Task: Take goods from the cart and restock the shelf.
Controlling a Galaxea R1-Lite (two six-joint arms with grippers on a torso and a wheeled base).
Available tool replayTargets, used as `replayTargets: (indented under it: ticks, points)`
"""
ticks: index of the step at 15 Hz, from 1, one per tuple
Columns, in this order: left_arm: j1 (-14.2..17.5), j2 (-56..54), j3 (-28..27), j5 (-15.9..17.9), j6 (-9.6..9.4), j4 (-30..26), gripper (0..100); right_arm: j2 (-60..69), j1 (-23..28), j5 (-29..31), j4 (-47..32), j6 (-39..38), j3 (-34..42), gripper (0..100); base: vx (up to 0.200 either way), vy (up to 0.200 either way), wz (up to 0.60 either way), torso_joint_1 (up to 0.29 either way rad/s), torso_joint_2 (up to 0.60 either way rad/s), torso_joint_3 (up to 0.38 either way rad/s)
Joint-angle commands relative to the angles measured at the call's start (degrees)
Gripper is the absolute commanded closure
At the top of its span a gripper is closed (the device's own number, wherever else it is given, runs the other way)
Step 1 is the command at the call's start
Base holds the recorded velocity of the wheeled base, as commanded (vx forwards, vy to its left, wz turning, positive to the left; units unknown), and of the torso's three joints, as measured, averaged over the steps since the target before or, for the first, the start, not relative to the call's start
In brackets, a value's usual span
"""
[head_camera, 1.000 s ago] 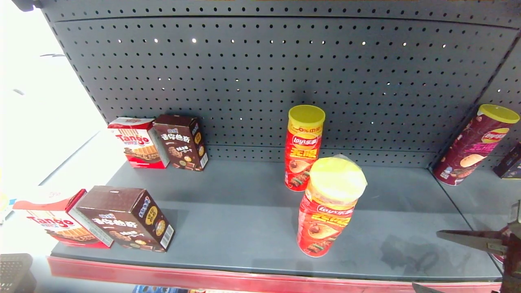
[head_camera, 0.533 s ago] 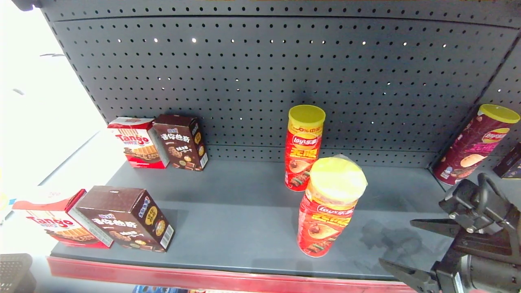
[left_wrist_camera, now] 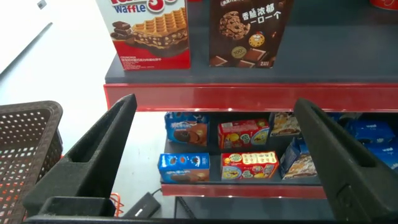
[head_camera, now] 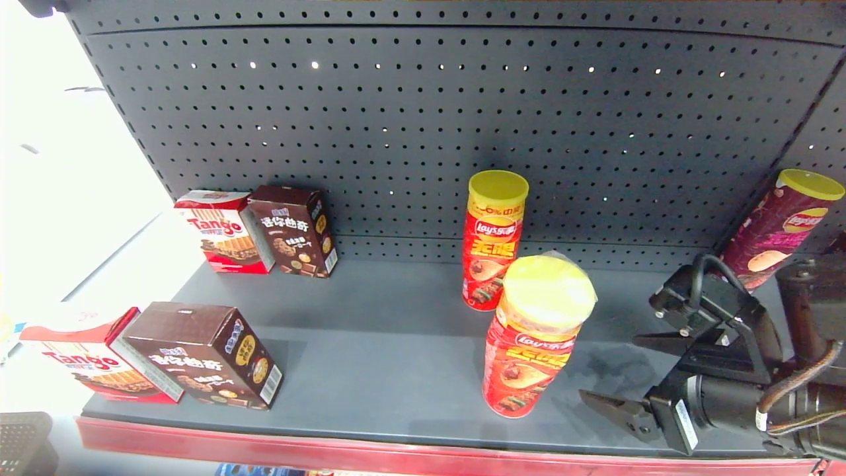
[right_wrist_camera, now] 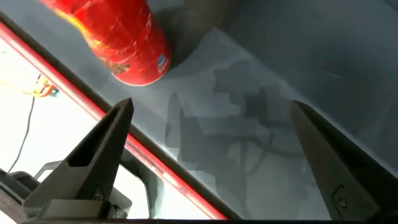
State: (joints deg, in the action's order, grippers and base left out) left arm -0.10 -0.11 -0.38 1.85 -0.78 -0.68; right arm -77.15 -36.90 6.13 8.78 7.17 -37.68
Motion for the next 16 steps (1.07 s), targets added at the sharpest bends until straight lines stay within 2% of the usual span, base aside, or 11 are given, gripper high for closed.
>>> replayTargets:
  ticks: [1, 12, 16]
  points:
    - [0.0, 0.1, 0.0, 0.0, -0.01, 0.0, 0, -2.7, 0.1, 0.1, 0.0, 0.0, -1.6, 0, 0.0, 0.0, 0.0, 0.0, 0.0, 0.0]
    - [0.0, 0.1, -0.1, 0.0, 0.08, 0.0, 0, -8.4, 0.3, 0.2, 0.2, 0.1, -5.8, 0, 0.0, 0.0, 0.0, 0.0, 0.0, 0.0]
    - [0.0, 0.1, -0.1, 0.0, 0.08, 0.0, 0, -7.2, 2.7, 0.1, 0.1, 0.1, -5.8, 0, 0.0, 0.0, 0.0, 0.0, 0.0, 0.0]
